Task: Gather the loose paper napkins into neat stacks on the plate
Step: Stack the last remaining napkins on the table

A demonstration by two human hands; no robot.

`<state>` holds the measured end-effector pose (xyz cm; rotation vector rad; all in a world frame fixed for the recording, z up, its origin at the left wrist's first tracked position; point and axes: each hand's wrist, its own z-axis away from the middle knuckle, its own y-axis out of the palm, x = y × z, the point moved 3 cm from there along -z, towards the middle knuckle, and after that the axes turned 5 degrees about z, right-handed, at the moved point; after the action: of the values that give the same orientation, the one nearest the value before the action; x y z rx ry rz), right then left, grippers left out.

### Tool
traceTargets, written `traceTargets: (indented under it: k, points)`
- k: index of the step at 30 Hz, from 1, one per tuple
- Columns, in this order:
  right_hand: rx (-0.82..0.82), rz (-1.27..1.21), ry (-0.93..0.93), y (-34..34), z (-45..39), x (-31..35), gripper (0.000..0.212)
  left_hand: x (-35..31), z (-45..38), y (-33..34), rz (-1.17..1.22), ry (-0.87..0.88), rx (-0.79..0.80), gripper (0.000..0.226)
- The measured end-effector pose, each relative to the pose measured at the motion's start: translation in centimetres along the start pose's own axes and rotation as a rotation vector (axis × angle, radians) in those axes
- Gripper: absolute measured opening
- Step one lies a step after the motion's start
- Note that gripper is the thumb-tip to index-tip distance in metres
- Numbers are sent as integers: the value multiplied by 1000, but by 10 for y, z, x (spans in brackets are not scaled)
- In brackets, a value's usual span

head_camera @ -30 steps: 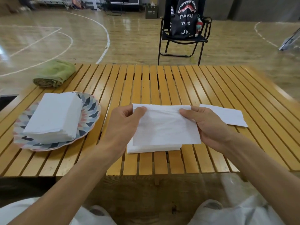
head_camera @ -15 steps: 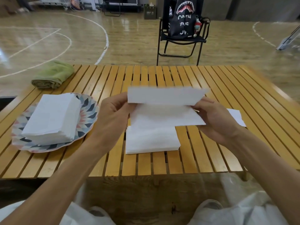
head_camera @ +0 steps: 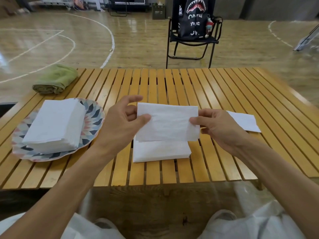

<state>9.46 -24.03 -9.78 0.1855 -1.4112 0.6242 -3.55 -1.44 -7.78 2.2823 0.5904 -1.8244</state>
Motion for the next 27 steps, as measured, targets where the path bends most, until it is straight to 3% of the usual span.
traceTargets:
  k: [2, 5, 10, 14, 17, 20, 23, 27]
  points:
    - [-51, 37, -22, -3, 0, -1, 10, -1, -1, -2, -82, 30, -37, 20]
    - [-87, 41, -55, -5, -1, -1, 13, 0, 0, -5, -227, 63, -51, 3]
    - [-43, -95, -103, -1, 1, 3, 21, -2, -1, -8, -184, 82, -86, 6]
    - [-36, -224, -35, 1, 0, 1, 46, -5, 0, -3, -34, 50, -79, 23]
    - [-116, -35, -87, 1, -1, -5, 33, -2, 1, -3, -46, -14, -136, 42]
    - [-112, 100, -133, 2, -1, -8, 5, 3, 1, -4, -221, -6, -65, 27]
    - [-104, 221, -174, 4, -1, -8, 12, 8, 0, -5, -295, -15, -15, 4]
    - [-91, 258, -149, 7, -2, -14, 14, 15, -1, -5, -378, -76, 52, 22]
